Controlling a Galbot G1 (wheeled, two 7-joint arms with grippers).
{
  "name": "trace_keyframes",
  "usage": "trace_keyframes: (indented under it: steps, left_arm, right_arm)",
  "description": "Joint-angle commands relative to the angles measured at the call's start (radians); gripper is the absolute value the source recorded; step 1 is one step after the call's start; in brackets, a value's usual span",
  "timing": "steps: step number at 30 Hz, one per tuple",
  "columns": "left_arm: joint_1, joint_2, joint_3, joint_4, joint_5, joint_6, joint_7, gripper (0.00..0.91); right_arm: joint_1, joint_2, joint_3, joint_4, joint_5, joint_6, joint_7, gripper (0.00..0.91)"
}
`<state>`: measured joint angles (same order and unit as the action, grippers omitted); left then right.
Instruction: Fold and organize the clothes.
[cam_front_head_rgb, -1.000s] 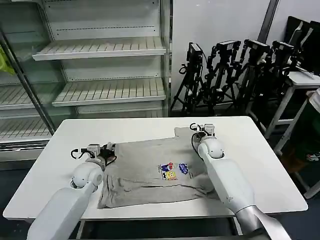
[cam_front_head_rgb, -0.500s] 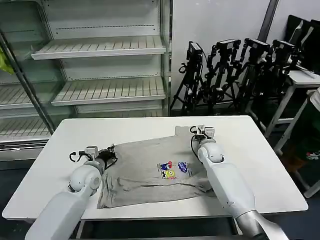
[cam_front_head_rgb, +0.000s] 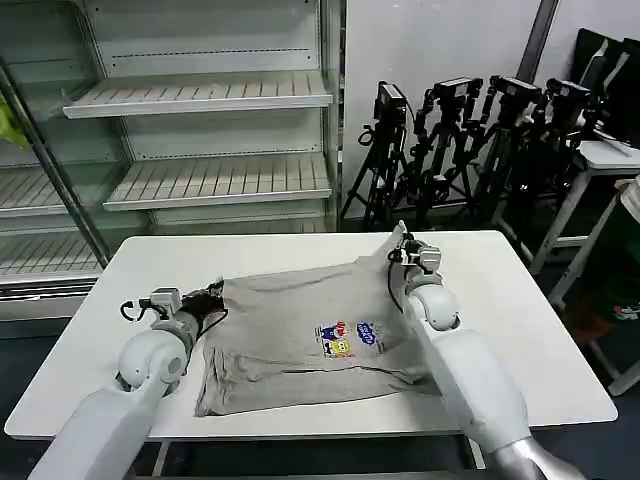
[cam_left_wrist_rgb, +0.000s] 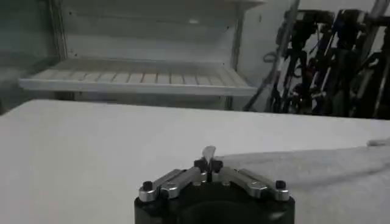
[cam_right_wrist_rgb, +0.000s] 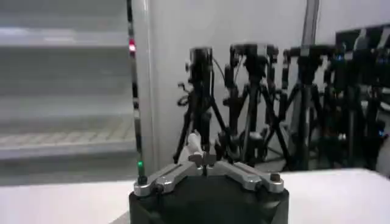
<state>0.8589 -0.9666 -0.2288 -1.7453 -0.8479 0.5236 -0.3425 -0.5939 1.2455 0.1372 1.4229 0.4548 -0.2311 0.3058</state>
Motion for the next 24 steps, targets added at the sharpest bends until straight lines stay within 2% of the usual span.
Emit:
trace_keyframes:
  steps: [1,11,18,24]
  left_arm:
    - [0.154,0.058,-0.065,-0.214,-0.009,0.004,0.002,0.01]
    - [0.359,0.079,-0.122,-0.35,0.102,0.042,0.044,0.01]
    - [0.454,0.07,-0.116,-0.354,0.184,0.044,0.071,0.01]
    - [0.467,0.046,-0.097,-0.304,0.252,0.039,0.085,0.01]
  right_arm:
    - [-0.187,-0.107,0.037,0.272,-0.008,0.042,-0.018,0.0]
    - [-0.515,-0.185,0.149,0.479,-0.058,0.042,-0.054,0.0]
    - [-0.623,-0.16,0.207,0.49,-0.075,0.026,-0.061,0.0]
    - [-0.688,-0.119,0.222,0.481,-0.103,-0.017,-0.052,0.0]
